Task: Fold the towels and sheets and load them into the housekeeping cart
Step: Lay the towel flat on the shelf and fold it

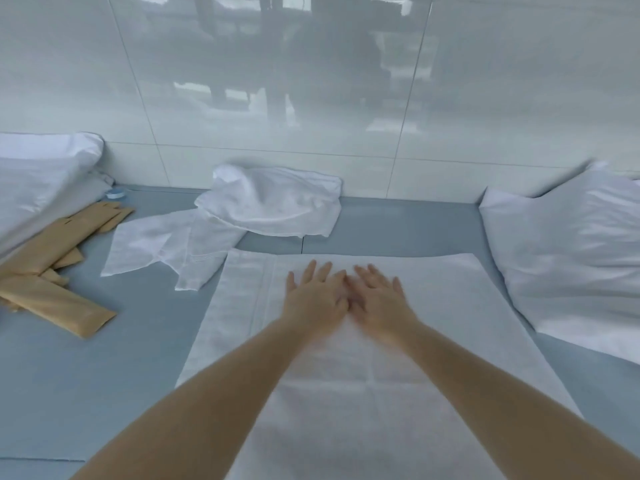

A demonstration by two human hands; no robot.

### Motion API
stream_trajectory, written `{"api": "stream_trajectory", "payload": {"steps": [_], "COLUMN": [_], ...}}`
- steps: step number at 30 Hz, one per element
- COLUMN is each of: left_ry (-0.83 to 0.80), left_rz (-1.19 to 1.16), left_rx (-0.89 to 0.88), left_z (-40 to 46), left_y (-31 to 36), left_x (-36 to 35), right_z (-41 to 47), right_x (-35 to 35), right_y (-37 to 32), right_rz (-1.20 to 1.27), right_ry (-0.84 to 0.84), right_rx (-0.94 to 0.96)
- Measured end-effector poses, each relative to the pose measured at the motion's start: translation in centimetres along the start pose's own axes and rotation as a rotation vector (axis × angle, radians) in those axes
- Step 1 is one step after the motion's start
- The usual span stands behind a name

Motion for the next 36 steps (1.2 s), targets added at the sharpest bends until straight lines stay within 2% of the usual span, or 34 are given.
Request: {"api": "stream_trajectory", "payload": {"steps": [4, 10, 13, 16, 18, 21, 24, 26, 32, 36], "left_ry": [-0.041, -0.060, -0.031, 0.057, 0.085, 0.092, -0.014, -0.037, -0.021, -0.020], "left_rz": [0.124, 0.192, 0.166, 0.238, 0.315, 0.215, 0.116, 0.128, 0.176, 0.144], "left_rx": [0.083, 0.251, 0.260, 0.308, 0.297, 0.141, 0.059, 0.081, 0.241, 0.292], "left_z": [0.8, 0.8, 0.6, -0.1, -1.0, -3.2, -5.6, -7.0, -12.0, -13.7], "left_y": [-2.5, -10.4, -11.4, -10.4, -8.4, -3.3, 0.5, -0.6, -8.2, -8.9], "left_x": [-1.2, 0.7, 1.5, 2.6, 3.0, 1.4, -1.3, -1.9, 0.0, 0.9], "right_z": [0.9, -2.3, -3.6, -4.1, -4.5, -5.0, -5.7, -6.2, -12.1, -15.1], "right_x": [-0.8, 1.8, 2.4, 3.3, 3.3, 0.5, -2.1, -2.1, 0.1, 0.6], "right_y": [2.3, 16.5, 19.7, 18.5, 14.9, 5.4, -1.7, -1.2, 10.1, 11.4], "right_rz": [-0.091, -0.128, -0.136, -0.198, -0.210, -0.100, -0.083, -0.122, -0.149, -0.133], "right_ry": [-0.088, -0.105, -0.097, -0.026, 0.032, 0.019, -0.015, -0.032, -0.065, -0.106], "right_rx": [-0.096, -0.401, -0.484, -0.565, -0.541, -0.298, -0.151, -0.163, -0.389, -0.479]}}
Point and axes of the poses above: each hand's wrist, its own z-axis towards the middle knuckle, its own x-axis out of the back of the hand, y = z × x, the point moved 7 cm from there along z, towards the middle knuckle, and after that the axes turned 3 degrees about -y, right-handed, at the moved point
